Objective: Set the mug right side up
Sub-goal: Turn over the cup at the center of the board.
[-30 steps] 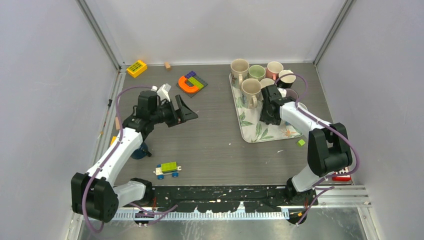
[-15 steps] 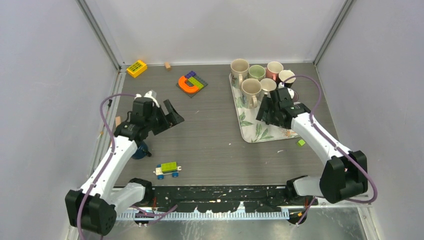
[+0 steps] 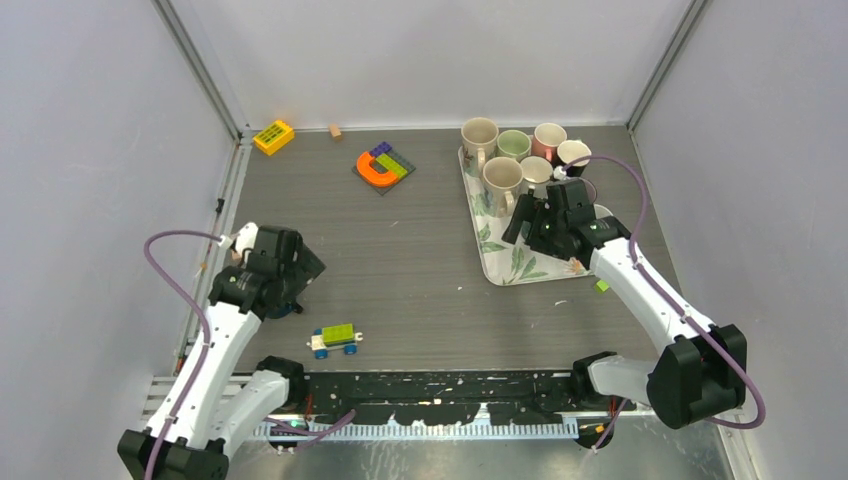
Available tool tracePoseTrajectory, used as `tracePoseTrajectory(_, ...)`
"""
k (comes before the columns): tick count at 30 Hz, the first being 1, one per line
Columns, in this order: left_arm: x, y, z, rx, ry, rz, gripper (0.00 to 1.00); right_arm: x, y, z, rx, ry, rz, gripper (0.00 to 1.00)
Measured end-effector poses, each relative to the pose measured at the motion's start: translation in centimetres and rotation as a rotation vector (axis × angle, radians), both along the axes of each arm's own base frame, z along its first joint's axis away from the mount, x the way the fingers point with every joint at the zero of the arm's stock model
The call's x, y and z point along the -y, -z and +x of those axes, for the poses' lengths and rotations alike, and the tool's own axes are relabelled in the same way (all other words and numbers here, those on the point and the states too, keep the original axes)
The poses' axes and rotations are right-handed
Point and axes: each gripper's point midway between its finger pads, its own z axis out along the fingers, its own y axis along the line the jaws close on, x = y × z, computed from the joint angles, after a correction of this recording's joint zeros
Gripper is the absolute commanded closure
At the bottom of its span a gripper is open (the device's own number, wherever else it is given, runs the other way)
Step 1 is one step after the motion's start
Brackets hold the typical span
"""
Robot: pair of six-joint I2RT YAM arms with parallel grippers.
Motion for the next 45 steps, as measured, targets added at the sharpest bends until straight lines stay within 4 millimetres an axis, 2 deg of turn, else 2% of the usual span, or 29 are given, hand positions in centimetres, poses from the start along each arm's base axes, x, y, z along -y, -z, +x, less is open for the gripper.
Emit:
tracePoseTrajectory(6, -2.8, 1.6, -2.1, -0.078, -0.144, 0.094, 0.00, -1.5, -0.4, 0.0, 0.011, -0.053, 0.068, 0.00)
tracePoseTrajectory(15, -4.5, 4.5, -1.8, -0.180, -0.246, 0.193, 0.01, -2.5, -0.7, 0.0, 0.020, -0.087, 0.108, 0.00)
tracePoseTrajectory(25, -5.3, 7.6, 0.2, -0.247, -0.317, 0.216, 0.36, -2.8, -0.8, 0.0, 0.022, -0.099, 0.119, 0.00)
tracePoseTrajectory(29, -5.6, 8.3, 0.4, -0.251, -0.342, 0.211, 0.44, -2.8, -0.5, -0.1, 0.019, -0.100, 0.118, 0.00)
tracePoseTrajectory(36, -6.1, 9.3, 0.5, -0.244, -0.390, 0.196, 0.51, -2.9, -0.3, -0.2, 0.011, -0.102, 0.121, 0.00)
tracePoseTrajectory(45, -6.4, 9.9, 0.3, -0.239, -0.429, 0.182, 0.69, -2.9, 0.2, -0.1, -0.005, -0.101, 0.119, 0.00)
